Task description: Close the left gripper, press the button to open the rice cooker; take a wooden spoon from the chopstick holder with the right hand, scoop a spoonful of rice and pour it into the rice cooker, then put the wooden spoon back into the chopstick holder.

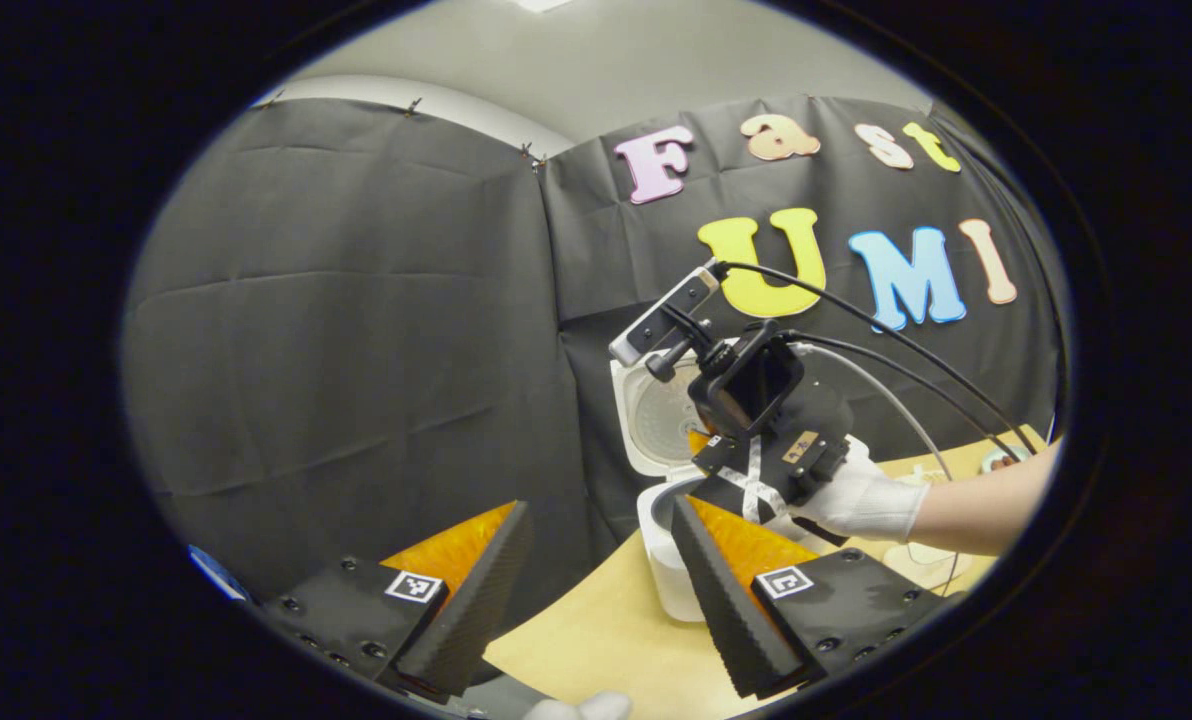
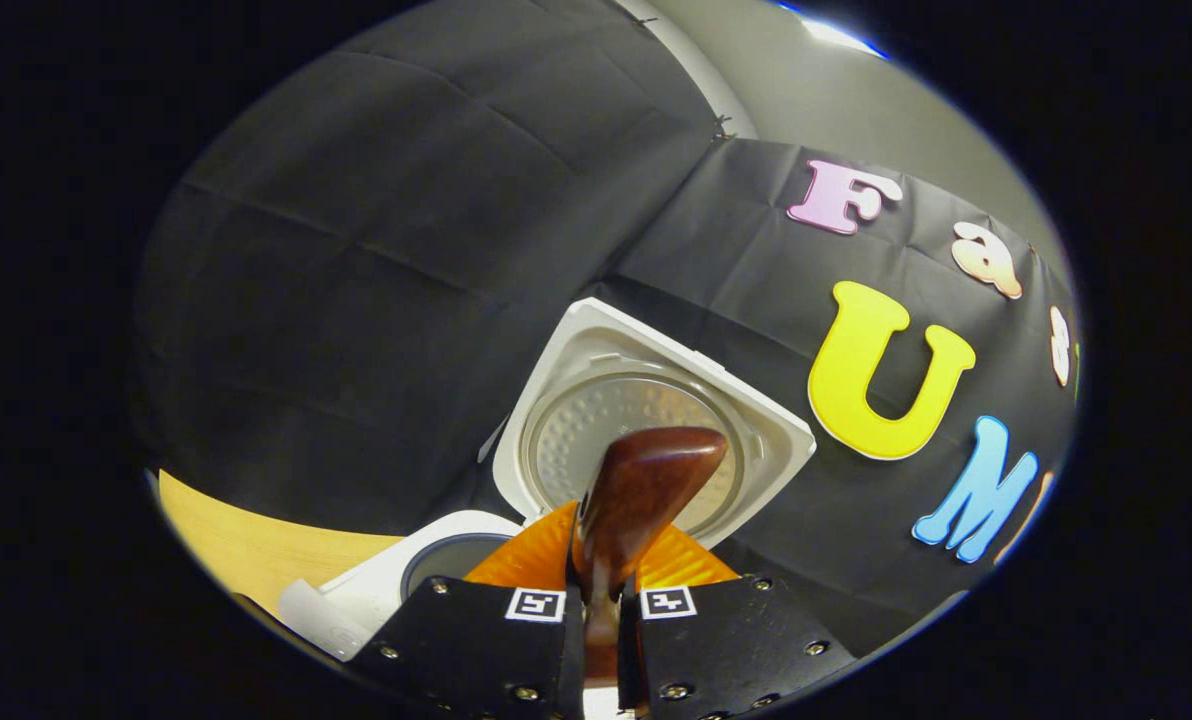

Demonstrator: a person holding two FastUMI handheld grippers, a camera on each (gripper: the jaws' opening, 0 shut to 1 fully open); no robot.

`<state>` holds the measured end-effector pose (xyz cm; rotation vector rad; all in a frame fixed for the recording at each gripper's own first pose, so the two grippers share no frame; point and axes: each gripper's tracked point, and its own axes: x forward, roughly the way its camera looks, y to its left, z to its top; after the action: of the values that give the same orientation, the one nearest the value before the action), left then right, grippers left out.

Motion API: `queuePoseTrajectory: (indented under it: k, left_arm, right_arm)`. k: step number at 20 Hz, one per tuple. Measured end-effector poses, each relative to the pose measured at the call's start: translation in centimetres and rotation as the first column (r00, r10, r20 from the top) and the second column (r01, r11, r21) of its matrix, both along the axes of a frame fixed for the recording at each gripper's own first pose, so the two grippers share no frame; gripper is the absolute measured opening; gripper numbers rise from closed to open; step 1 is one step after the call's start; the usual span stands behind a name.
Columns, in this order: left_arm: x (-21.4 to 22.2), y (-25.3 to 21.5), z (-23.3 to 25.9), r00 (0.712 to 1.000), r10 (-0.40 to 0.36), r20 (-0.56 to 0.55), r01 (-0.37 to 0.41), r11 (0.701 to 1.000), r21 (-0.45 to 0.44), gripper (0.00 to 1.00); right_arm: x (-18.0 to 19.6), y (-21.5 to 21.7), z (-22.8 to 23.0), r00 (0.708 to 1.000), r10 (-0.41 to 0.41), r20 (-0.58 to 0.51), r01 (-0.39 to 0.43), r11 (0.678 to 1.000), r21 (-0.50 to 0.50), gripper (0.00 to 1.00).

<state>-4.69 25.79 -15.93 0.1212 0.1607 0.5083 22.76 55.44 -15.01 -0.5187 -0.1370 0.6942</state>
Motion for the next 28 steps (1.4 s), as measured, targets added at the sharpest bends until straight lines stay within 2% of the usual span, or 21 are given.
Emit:
queuePoseTrajectory:
  k: [3,5,8,11,13,15,16,20,23,25,28]
  left_arm:
    - [-0.1,-0.1,0.1,1.0,-0.003,0.001,0.003,1.0,0.003,1.0]
    - [-0.1,-0.1,0.3,1.0,-0.007,0.001,0.007,1.0,0.005,1.0]
    - [-0.3,-0.4,1.0,1.0,-0.017,0.011,0.017,1.0,0.004,1.0]
    - [-0.4,-1.0,1.6,0.999,-0.033,0.021,0.033,0.999,0.009,1.0]
    - [-0.5,-1.4,2.0,0.998,-0.054,0.021,0.054,0.999,0.008,1.0]
    - [-0.3,-2.3,2.5,0.997,-0.075,0.023,0.074,0.997,0.02,1.0]
    - [0.1,-3.2,2.8,0.996,-0.088,0.026,0.087,0.996,0.024,1.0]
    - [1.5,-7.0,3.1,0.987,-0.158,0.04,0.158,0.987,-0.01,1.0]
    - [2.6,-10.1,3.1,0.977,-0.208,0.037,0.209,0.978,-0.016,0.98]
    - [3.4,-12.5,3.4,0.968,-0.248,0.046,0.25,0.968,-0.027,0.99]
    - [4.0,-15.3,4.3,0.96,-0.276,0.052,0.276,0.961,-0.005,1.0]
  right_arm:
    - [1.1,-0.9,1.1,0.99,-0.014,-0.142,0.033,0.991,0.132,0.13]
    - [1.5,-1.9,2.1,0.963,-0.011,-0.269,0.082,0.963,0.255,0.13]
    - [2.5,-4.8,3.7,0.888,-0.001,-0.46,0.216,0.883,0.416,0.13]
    - [4.1,-9.2,5.2,0.847,-0.012,-0.531,0.334,0.791,0.514,0.13]
    - [4.7,-12.7,5.5,0.807,0.001,-0.59,0.41,0.717,0.563,0.13]
    - [5.4,-16.5,5.8,0.78,-0.005,-0.626,0.476,0.655,0.587,0.13]
    - [5.9,-18.7,5.8,0.775,-0.029,-0.632,0.503,0.634,0.587,0.13]
    - [6.3,-28.0,5.4,0.769,-0.133,-0.625,0.567,0.594,0.571,0.13]
    - [6.3,-36.2,3.8,0.745,-0.21,-0.634,0.628,0.544,0.557,0.13]
    - [6.2,-42.7,3.2,0.723,-0.286,-0.629,0.671,0.508,0.54,0.13]
    - [5.8,-52.7,1.5,0.674,-0.38,-0.634,0.736,0.427,0.525,0.13]
